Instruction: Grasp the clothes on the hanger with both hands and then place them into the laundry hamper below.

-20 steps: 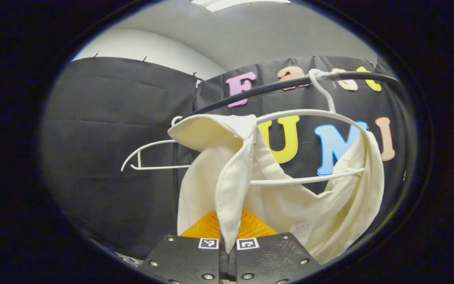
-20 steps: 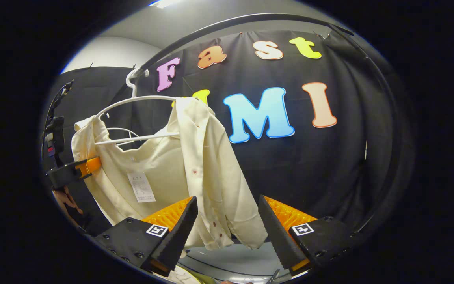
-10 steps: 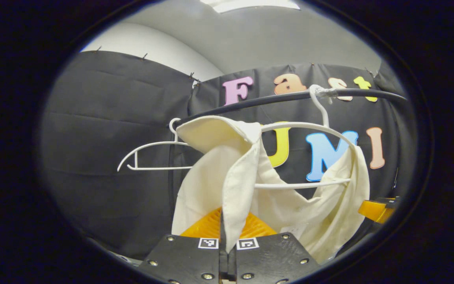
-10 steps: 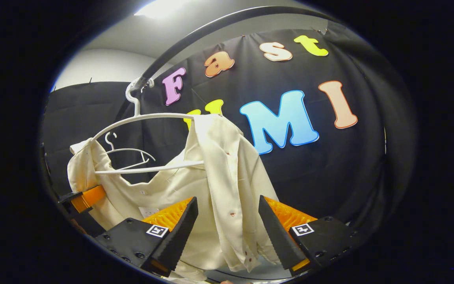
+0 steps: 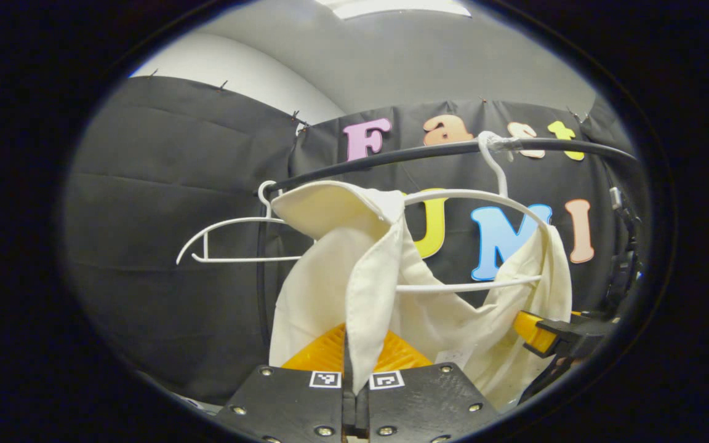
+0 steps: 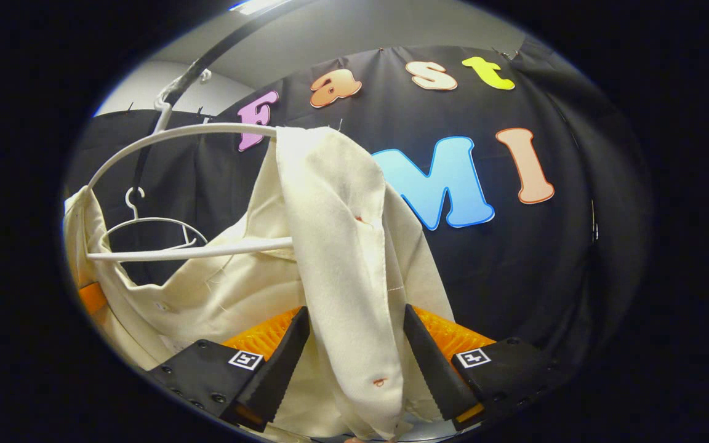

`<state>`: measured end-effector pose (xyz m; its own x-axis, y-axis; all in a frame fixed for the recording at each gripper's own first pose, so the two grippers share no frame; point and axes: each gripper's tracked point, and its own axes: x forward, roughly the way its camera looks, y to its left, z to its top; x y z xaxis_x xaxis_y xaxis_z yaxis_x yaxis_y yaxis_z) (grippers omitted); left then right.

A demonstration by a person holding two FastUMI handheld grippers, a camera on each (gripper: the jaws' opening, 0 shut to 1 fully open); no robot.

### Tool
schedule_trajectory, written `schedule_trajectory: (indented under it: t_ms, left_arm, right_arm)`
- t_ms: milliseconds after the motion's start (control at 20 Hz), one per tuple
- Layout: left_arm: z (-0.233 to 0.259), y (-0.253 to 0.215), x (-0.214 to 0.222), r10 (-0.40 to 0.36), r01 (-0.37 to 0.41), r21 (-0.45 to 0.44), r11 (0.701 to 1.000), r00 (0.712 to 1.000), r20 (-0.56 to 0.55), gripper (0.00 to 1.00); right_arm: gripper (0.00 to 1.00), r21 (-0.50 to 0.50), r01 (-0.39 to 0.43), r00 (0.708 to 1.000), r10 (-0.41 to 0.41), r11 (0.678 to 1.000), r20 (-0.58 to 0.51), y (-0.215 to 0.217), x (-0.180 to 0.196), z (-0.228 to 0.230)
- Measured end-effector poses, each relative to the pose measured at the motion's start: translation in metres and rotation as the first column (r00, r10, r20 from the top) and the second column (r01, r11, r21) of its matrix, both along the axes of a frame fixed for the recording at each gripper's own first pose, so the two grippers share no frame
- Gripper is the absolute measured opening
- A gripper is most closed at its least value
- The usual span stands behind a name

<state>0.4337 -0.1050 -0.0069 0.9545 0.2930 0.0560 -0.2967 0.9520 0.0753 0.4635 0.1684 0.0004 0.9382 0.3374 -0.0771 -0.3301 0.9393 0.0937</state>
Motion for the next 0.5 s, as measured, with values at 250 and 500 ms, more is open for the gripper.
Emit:
schedule_trajectory:
  t_ms: [250, 500]
  left_arm:
    - [0.0, 0.0, -0.004, 0.013, -0.013, 0.003, 1.0, 1.0, 0.008, 0.02]
    - [0.002, 0.002, -0.008, 0.031, -0.031, 0.004, 1.0, 0.999, 0.012, 0.02]
  right_arm:
    - [0.61, 0.017, 0.05, 0.999, -0.05, 0.999, 0.001, -0.007, 0.016, -0.003]
    - [0.1, 0.097, -0.009, 1.0, 0.009, 0.995, 0.003, -0.005, 0.007, 0.005]
